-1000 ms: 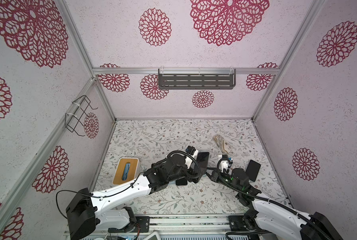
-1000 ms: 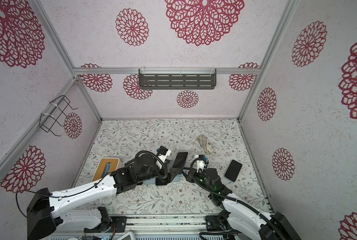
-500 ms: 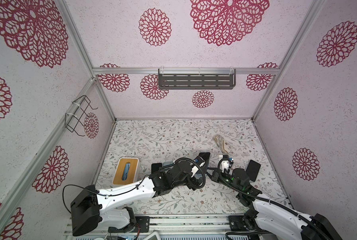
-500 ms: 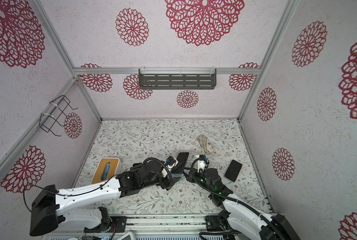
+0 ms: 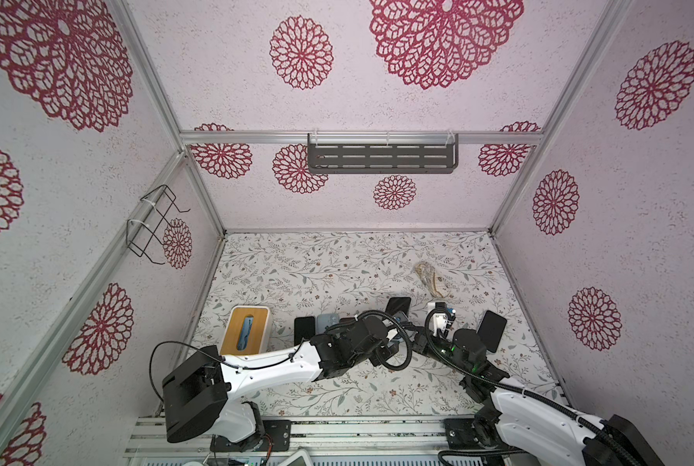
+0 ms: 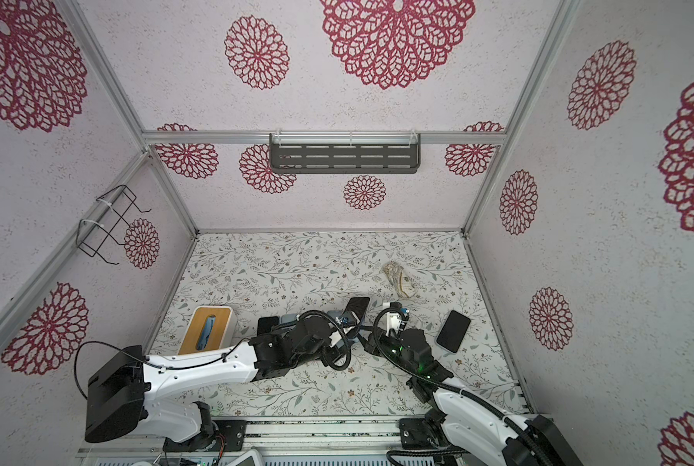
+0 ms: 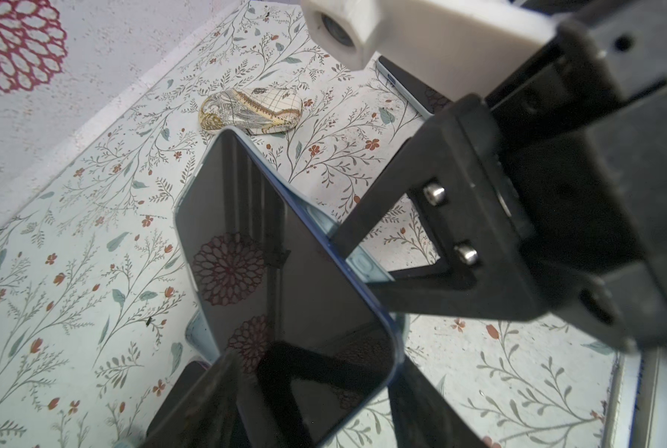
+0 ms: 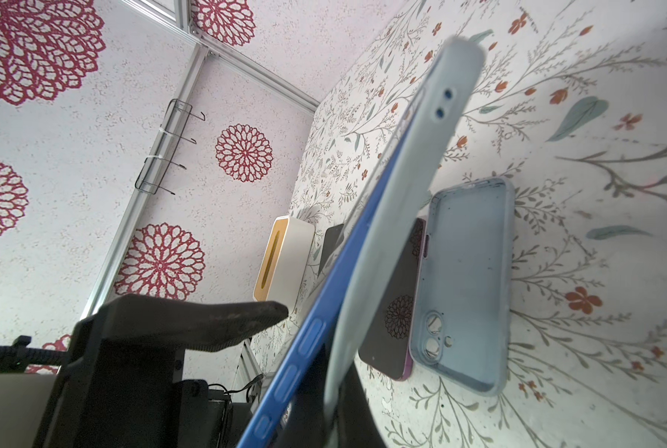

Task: Take the phone out of the phone case
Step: Remove the phone case from the phone.

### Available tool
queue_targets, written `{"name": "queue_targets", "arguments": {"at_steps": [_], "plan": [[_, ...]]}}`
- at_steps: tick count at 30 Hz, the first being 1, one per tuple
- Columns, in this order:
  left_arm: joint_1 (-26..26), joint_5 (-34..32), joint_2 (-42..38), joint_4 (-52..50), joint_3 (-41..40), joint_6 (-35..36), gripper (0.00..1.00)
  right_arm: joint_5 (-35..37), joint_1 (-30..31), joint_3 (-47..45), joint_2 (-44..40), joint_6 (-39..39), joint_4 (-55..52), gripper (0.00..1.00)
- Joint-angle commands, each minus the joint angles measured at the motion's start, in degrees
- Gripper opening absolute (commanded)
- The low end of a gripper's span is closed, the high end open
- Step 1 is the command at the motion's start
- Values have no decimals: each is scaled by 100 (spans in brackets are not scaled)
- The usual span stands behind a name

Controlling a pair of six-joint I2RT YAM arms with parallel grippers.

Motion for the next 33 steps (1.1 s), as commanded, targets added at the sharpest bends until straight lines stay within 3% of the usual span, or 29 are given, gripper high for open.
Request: {"name": "queue_targets", "arguments": {"at_steps": [1, 6, 16, 26, 33], "plan": [[-12, -344, 128, 379, 156, 264, 58, -224, 20, 65, -139, 67, 787, 0], [-34, -455, 215, 610, 129, 370, 44, -265, 18, 2, -114, 137, 928, 0], [-52, -537, 243, 852, 39, 543, 32, -338, 18, -40, -148, 208, 1034, 0], [-84, -154, 355, 892, 77, 563, 17, -305, 18, -46, -200, 201, 926, 0], [-120, -133, 266, 841, 102, 551, 2, -165, 9, -77, -327, 160, 593, 0]]}}
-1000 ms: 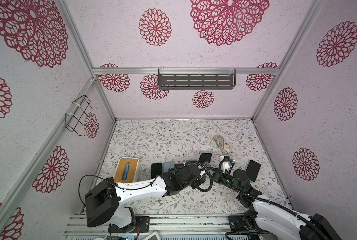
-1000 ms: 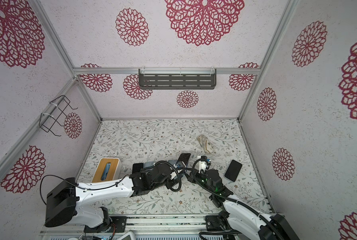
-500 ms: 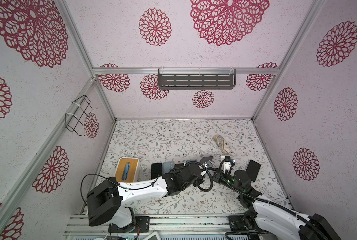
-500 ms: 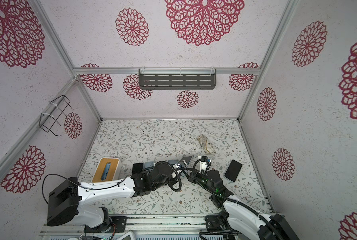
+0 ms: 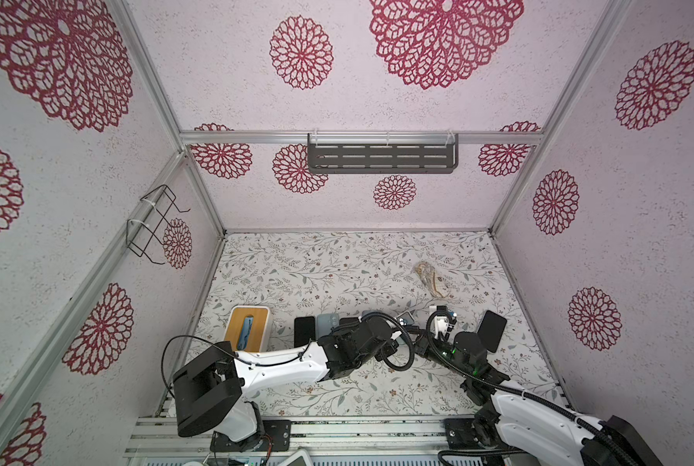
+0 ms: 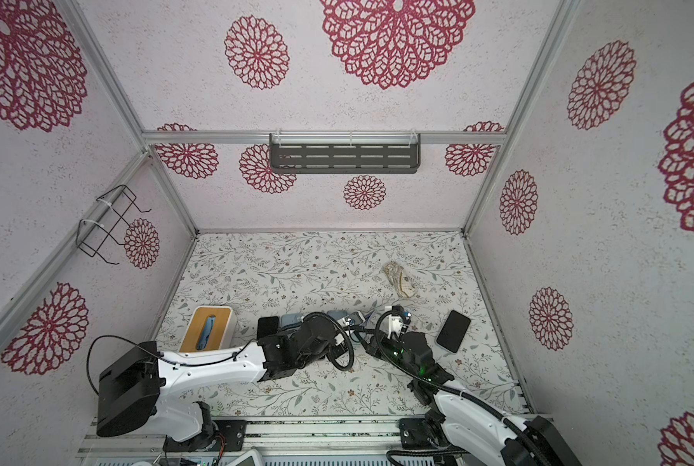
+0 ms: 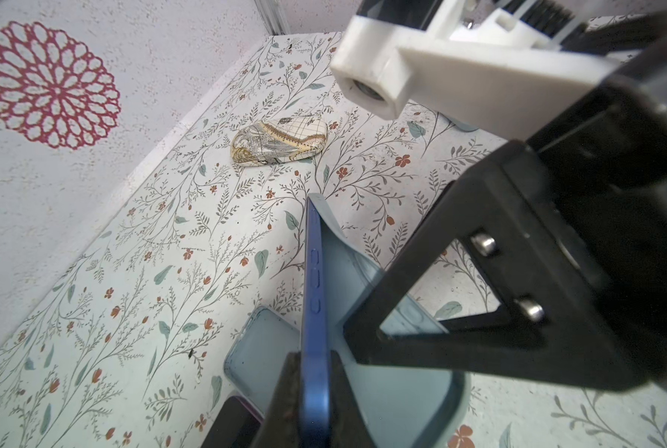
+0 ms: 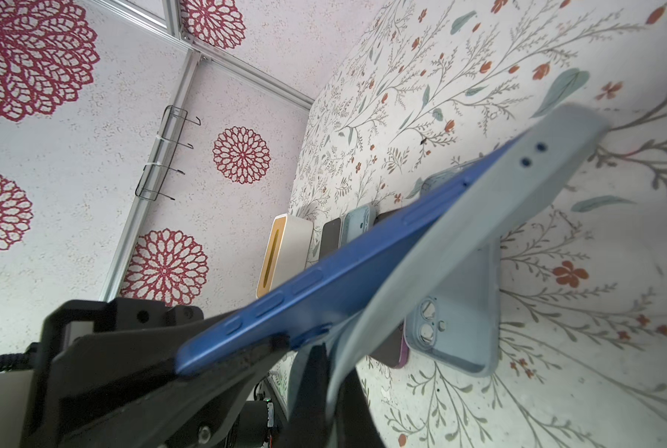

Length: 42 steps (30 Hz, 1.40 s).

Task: Take the phone out of the phone case
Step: Remove the phone case from the phone, then place the phone at the center of the table.

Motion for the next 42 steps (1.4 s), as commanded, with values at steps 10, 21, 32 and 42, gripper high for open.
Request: {"name": "queue_targets", "arguments": {"at_steps": [10, 21, 32, 42], "plan": [[-464, -1359, 60, -417, 509, 329, 0, 651, -110, 226, -852, -645, -1694, 0], [-820, -2686, 683, -1472, 1204, 399, 0, 1484, -759, 566, -1293, -1478, -4234, 0], [-907, -3052, 1993, -2022, 2094, 492, 0, 1511, -1207, 1247, -1475, -1906, -5113, 0], [-912, -3010, 2848, -2209, 2633, 642, 0, 1333, -1550, 1170, -1491, -1992, -5078, 0]]}}
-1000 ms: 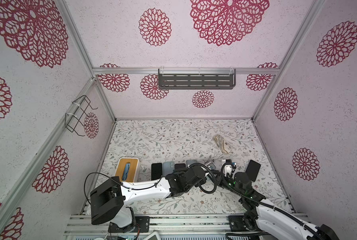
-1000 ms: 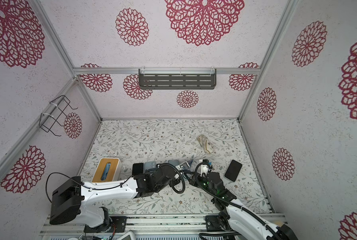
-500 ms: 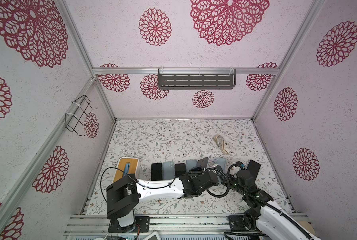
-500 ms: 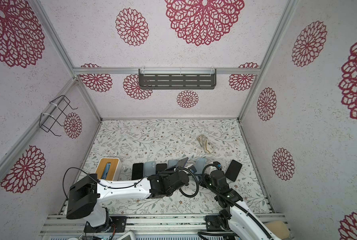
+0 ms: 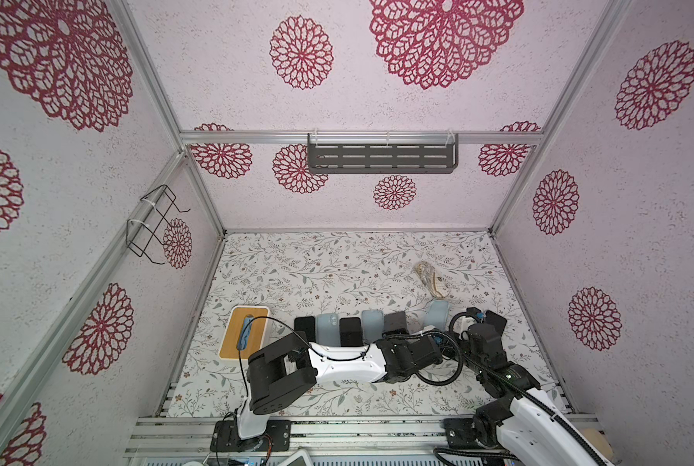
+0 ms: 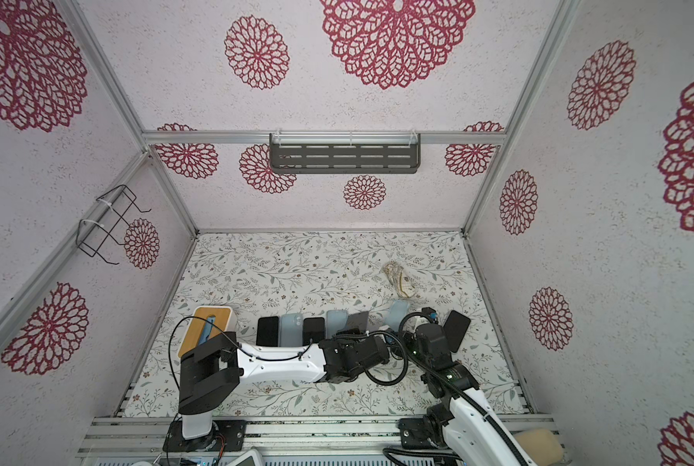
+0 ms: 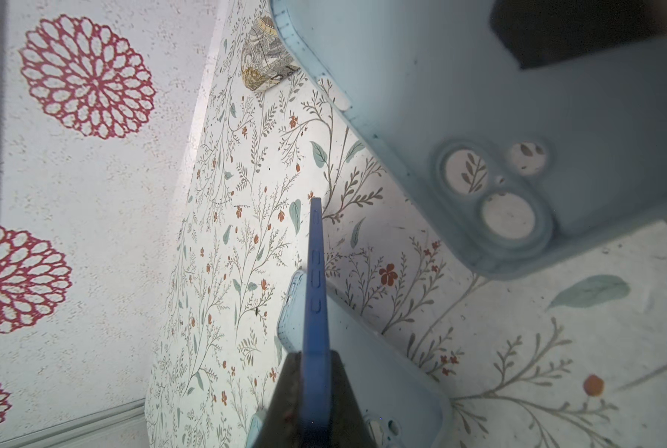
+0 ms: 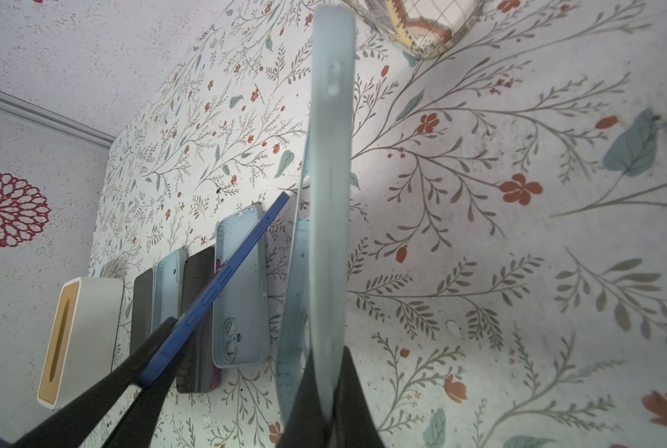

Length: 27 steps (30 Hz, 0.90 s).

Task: Take the phone out of the phone case
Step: Place the phone at the center of the table.

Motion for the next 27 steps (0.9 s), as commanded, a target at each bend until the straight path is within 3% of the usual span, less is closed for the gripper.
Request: {"name": "queue_targets", "arguments": {"at_steps": [1, 9, 17, 27], "plan": [[-89, -121, 295, 18, 195, 107, 0, -116, -159, 67, -31, -178, 23, 0], [-203, -262, 883, -554, 683, 86, 1, -318, -509, -46, -15, -278, 43, 0], [-409, -147, 1139, -877, 955, -231, 39, -487, -1027, 112, 38, -547, -175, 4], [-474, -39, 1283, -820, 985, -531, 60, -656, -1164, 33, 268, -619, 38, 4]]}}
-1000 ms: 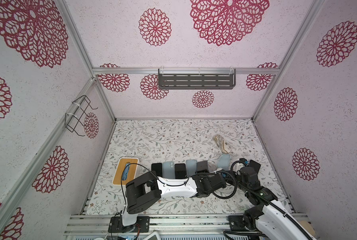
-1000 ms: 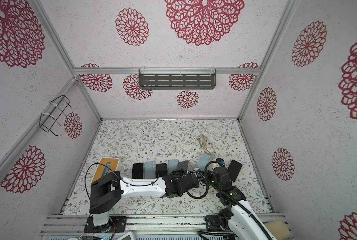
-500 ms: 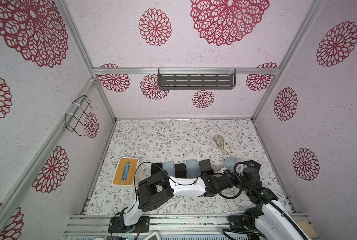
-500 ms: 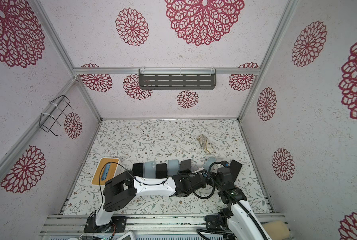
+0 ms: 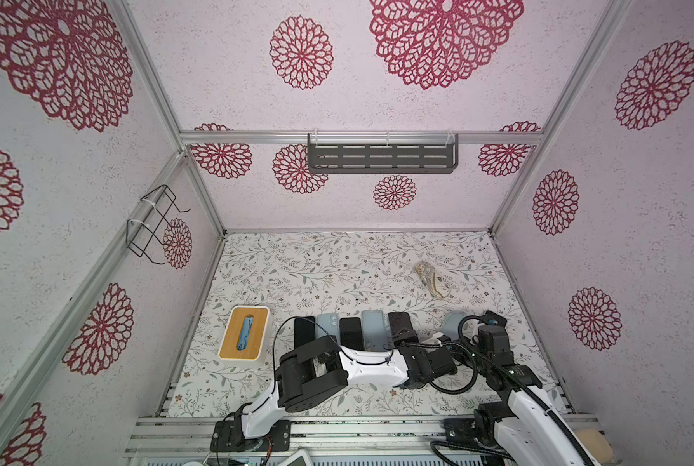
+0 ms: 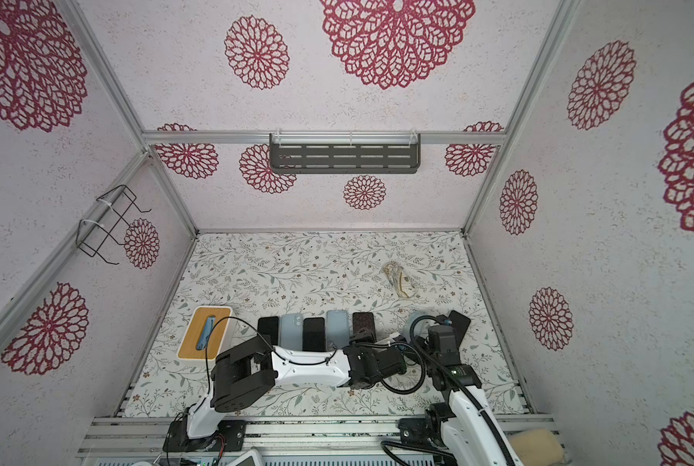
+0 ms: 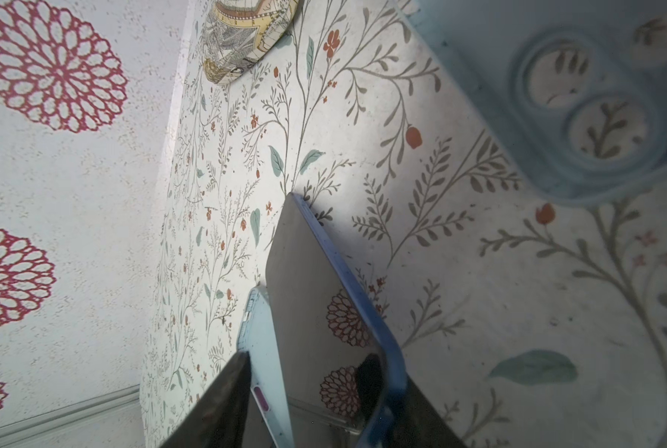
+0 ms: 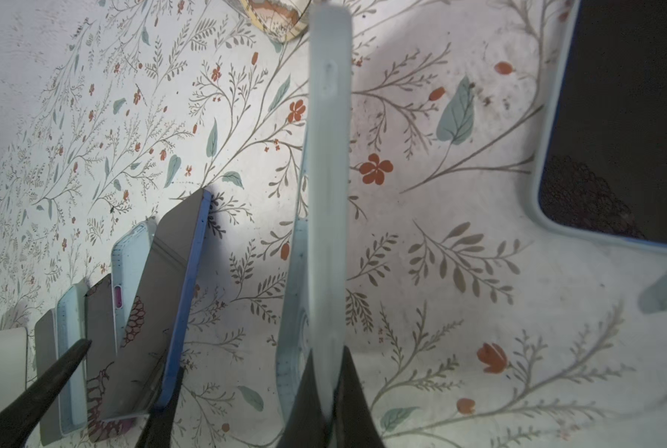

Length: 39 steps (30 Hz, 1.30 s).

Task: Take the phone out of the phone case
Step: Place the phone at the center of the table, then place the phone case at the center of the table.

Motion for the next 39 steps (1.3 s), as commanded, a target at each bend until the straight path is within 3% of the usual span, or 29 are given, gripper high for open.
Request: {"name": "queue_targets", "arguments": {"at_steps": [1, 11, 12, 22, 32, 39], "plan": [[-215, 218, 209, -121, 16, 96, 63, -388, 3, 173, 17, -54, 610, 4], [-181, 385, -193, 126, -358, -384, 86, -430, -16, 60, 111, -113, 702, 4], [-168, 449, -260, 131, -414, -486, 99, -454, -13, 59, 143, -139, 703, 4], [55, 917, -1075, 376, -1024, -1286, 97, -377, -12, 177, 638, -534, 494, 1], [1000, 1465, -3212, 539, -2210, -2742, 97, -269, 29, 438, 1424, -917, 552, 0], [1609, 1724, -4518, -140, -2423, -3129, 97, -262, 194, 1038, 2302, -1457, 352, 0]]}}
